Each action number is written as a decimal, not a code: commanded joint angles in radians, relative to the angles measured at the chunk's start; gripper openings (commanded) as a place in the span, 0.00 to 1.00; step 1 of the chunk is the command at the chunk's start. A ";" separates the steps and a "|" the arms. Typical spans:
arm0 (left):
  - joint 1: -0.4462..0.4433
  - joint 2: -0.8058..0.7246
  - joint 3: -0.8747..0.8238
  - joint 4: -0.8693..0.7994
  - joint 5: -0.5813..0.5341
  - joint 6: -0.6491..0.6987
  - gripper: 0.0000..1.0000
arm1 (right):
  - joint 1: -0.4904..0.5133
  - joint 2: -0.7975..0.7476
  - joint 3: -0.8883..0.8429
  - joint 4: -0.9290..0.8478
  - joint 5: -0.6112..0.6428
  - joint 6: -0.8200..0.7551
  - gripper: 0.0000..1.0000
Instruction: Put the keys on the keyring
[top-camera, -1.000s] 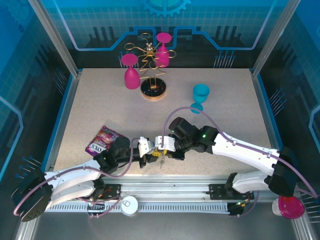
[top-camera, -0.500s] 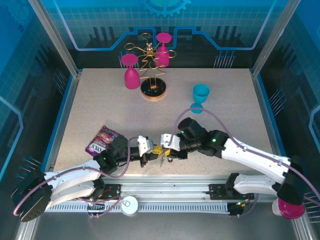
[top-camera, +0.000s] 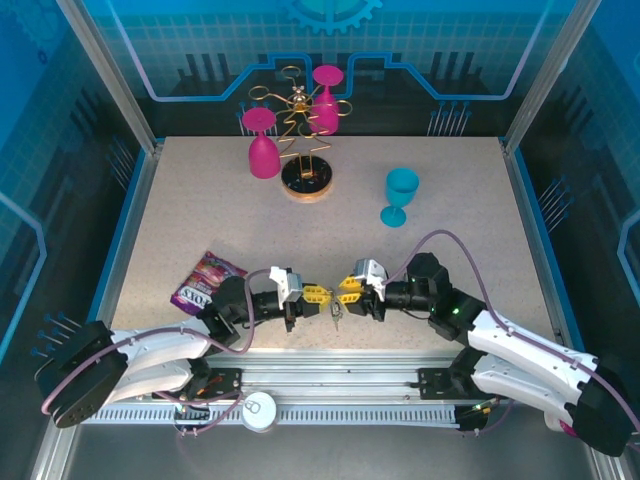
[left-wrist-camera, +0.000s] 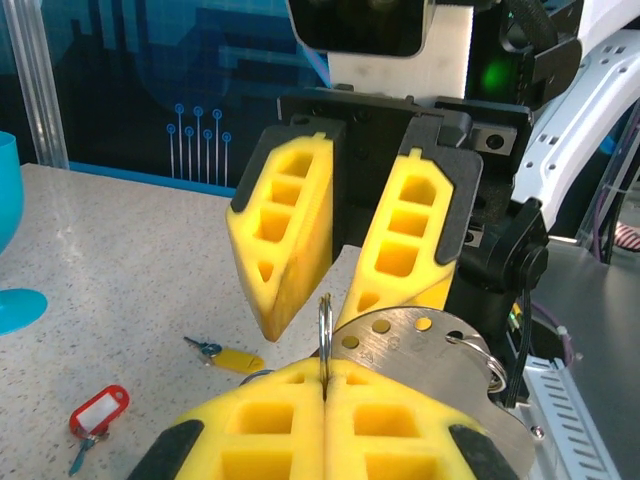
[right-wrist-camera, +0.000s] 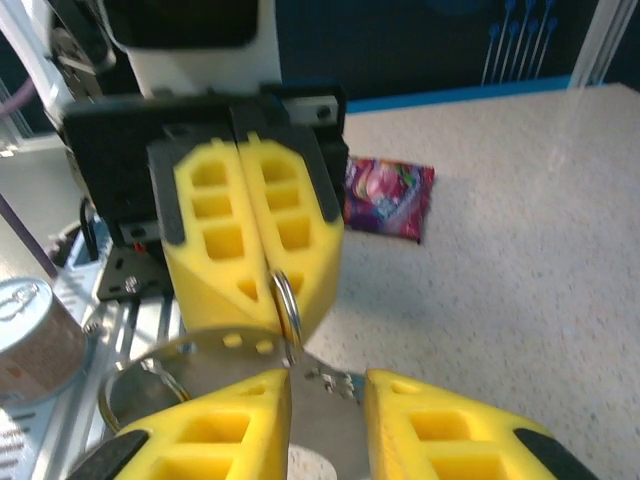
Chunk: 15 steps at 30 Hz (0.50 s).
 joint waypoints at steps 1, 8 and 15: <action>-0.006 0.012 0.001 0.120 0.036 -0.032 0.00 | -0.009 0.000 -0.017 0.150 -0.065 0.050 0.27; -0.006 0.018 0.002 0.143 0.041 -0.043 0.00 | -0.009 0.023 -0.017 0.173 -0.082 0.051 0.22; -0.006 0.031 0.004 0.172 0.052 -0.055 0.00 | -0.007 0.058 0.000 0.204 -0.109 0.056 0.13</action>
